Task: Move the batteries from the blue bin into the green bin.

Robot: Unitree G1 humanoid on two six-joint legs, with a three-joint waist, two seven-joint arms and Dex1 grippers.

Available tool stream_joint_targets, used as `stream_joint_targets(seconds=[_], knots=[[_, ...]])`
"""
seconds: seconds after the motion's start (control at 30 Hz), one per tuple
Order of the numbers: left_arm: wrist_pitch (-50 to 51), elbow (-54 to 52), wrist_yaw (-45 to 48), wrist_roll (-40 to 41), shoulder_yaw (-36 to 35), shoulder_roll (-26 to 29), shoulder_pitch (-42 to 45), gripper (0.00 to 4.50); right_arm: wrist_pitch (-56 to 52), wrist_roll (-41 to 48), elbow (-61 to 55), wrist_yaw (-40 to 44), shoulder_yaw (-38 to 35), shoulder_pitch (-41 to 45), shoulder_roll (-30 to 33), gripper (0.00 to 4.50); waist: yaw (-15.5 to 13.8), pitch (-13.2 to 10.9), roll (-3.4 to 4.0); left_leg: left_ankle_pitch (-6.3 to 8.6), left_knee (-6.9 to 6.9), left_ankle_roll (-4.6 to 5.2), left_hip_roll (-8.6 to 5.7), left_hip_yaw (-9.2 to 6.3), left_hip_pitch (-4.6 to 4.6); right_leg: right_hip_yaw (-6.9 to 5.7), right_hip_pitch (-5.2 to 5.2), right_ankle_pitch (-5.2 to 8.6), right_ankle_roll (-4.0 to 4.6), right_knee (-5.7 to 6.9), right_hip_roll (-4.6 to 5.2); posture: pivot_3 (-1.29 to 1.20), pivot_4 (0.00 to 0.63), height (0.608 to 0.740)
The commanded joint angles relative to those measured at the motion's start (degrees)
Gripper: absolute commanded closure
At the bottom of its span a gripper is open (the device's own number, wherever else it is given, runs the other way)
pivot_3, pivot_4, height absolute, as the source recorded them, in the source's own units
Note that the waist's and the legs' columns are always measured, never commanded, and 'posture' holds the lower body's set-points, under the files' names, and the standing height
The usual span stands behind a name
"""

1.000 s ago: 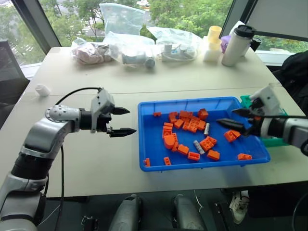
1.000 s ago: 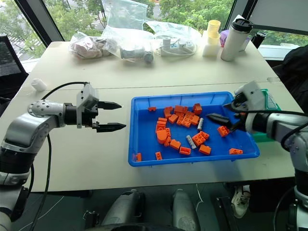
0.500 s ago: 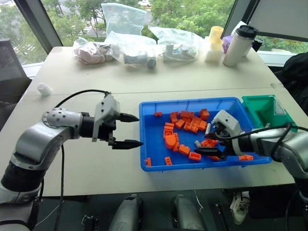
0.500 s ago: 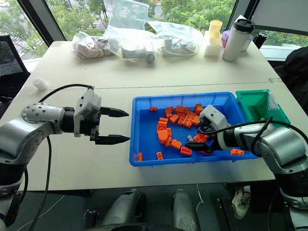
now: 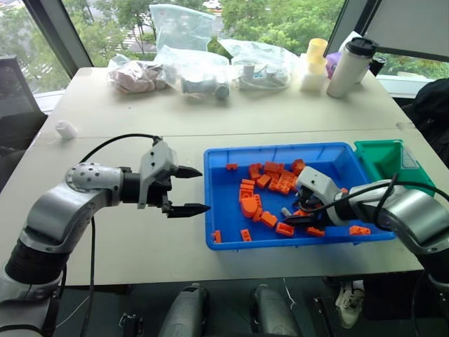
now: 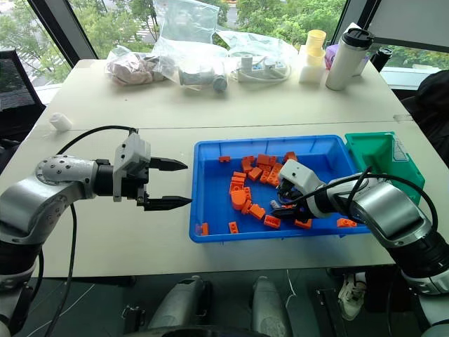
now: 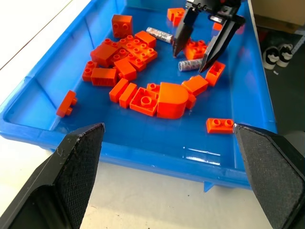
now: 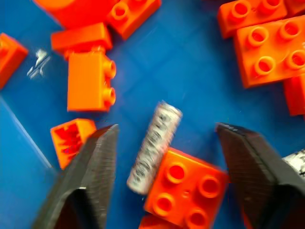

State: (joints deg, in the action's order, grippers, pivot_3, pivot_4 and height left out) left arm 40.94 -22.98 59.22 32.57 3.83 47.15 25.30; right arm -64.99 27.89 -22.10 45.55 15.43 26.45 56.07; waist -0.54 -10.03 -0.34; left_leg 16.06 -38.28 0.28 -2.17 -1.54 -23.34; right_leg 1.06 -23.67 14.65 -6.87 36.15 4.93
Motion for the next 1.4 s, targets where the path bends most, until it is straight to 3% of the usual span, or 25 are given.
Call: stream_joint_targets(seconds=[0.03, 0.1, 0.13, 0.33, 0.5, 0.63, 0.87, 1.1, 1.13, 1.17, 1.33, 1.4], knots=[[-0.96, -1.48, -0.39, -0.74, 0.36, -0.23, 0.87, 0.00, 0.95, -2.06, -0.44, 0.30, 1.68, 0.56, -0.27, 3.41, 0.00, 0.00, 0.00, 0.00, 0.00, 0.00, 0.00, 0.00, 0.00, 0.00, 0.01, 0.00, 0.00, 0.00, -0.01, 0.00, 0.150, 0.740], [-0.93, -1.44, -0.38, -0.87, 0.46, -0.44, 1.08, 0.00, 1.39, -3.16, 0.22, 0.02, 2.07, 1.01, -0.75, 4.45, 0.00, 0.00, 0.00, 0.00, 0.00, 0.00, 0.00, 0.00, 0.01, 0.00, 0.00, 0.00, 0.00, 0.00, -0.01, 0.00, 0.150, 0.740], [-0.91, -1.43, -0.35, -0.93, 0.47, -0.53, 1.15, 0.00, 1.38, -3.41, 0.49, -0.06, 2.05, 1.30, -1.14, 4.49, 0.00, 0.00, 0.00, 0.00, 0.00, 0.00, 0.00, 0.00, 0.01, 0.00, 0.00, 0.00, 0.00, 0.00, -0.02, 0.00, 0.150, 0.740], [-0.64, -1.53, 0.07, -0.63, 0.81, -0.97, 1.49, 0.00, 2.09, -3.16, 0.98, 0.57, -1.11, 2.21, -2.55, 4.49, -0.02, 0.00, 0.00, 0.00, 0.00, 0.00, 0.00, 0.00, 0.01, 0.00, 0.00, 0.00, 0.00, 0.00, -0.01, 0.00, 0.150, 0.740], [-0.99, 0.88, -1.61, 0.97, -0.63, -4.55, 4.39, 0.00, -0.44, 1.36, 8.28, -5.38, -21.12, 5.09, -7.78, 4.49, -0.29, -0.01, 0.00, 0.00, -0.03, 0.00, -0.02, -0.02, -0.01, -0.01, 0.04, 0.00, 0.00, 0.00, 0.00, 0.00, 0.150, 0.740], [-6.48, 9.03, -5.29, -2.67, 0.54, -11.77, 9.65, 0.00, 6.39, -0.94, 14.33, -12.57, -34.17, 6.56, -9.71, 4.49, -0.46, 0.01, -0.01, -0.01, -0.03, -0.01, -0.08, -0.06, -0.01, -0.05, 0.05, -0.01, 0.00, 0.00, 0.04, 0.00, 0.150, 0.740], [-14.71, 18.45, -2.52, -7.07, 6.86, -22.23, 16.79, 0.00, 8.19, -8.76, 21.03, -23.38, -39.92, 2.72, -7.10, 4.49, 0.03, 0.01, 0.01, -0.02, -0.03, -0.01, -0.09, 0.09, -0.02, 0.00, 0.01, -0.01, -0.01, 0.00, 0.04, 0.00, 0.150, 0.740], [-18.51, 22.32, -0.35, -10.80, 10.21, -25.81, 19.58, 0.00, 8.49, -10.45, 23.63, -27.44, -40.03, 2.45, -8.13, 4.49, 1.30, 0.07, 0.12, -0.04, 0.01, -0.04, 0.01, 0.14, 0.03, 0.10, -0.05, -0.01, -0.02, 0.12, -0.08, 0.00, 0.150, 0.740], [-18.73, 22.59, -0.16, -11.08, 10.38, -25.97, 19.64, 0.00, 8.44, -10.48, 23.78, -27.67, -40.07, 2.38, -8.17, 3.48, 1.29, 0.08, 0.13, -0.04, 0.01, -0.04, 0.01, 0.15, 0.03, 0.12, -0.05, -0.01, -0.02, 0.12, -0.08, 0.00, 0.150, 0.740], [-18.89, 22.80, 0.00, -11.37, 10.54, -26.11, 19.66, 0.00, 8.40, -10.61, 23.99, -27.98, -40.05, 2.32, -8.13, 3.13, 1.23, 0.08, 0.13, -0.04, 0.01, -0.04, 0.01, 0.14, 0.03, 0.12, -0.05, -0.01, -0.02, 0.12, -0.09, 0.00, 0.150, 0.740], [-19.10, 22.46, 0.47, -12.37, 10.83, -26.26, 18.93, 0.00, 8.87, -10.93, 24.41, -28.37, -39.60, 2.62, -7.78, 0.52, 1.18, 0.08, 0.13, -0.04, 0.00, -0.04, 0.02, 0.13, 0.03, 0.12, -0.04, -0.01, -0.02, 0.12, -0.10, 0.00, 0.150, 0.740], [-18.87, 22.03, 0.70, -12.48, 10.57, -25.99, 18.55, 0.00, 8.99, -10.66, 24.11, -27.96, -39.32, 3.18, -7.59, 0.02, 1.13, 0.08, 0.13, -0.04, 0.00, -0.04, 0.02, 0.13, 0.02, 0.12, -0.04, -0.01, -0.02, 0.12, -0.10, 0.00, 0.150, 0.740]])
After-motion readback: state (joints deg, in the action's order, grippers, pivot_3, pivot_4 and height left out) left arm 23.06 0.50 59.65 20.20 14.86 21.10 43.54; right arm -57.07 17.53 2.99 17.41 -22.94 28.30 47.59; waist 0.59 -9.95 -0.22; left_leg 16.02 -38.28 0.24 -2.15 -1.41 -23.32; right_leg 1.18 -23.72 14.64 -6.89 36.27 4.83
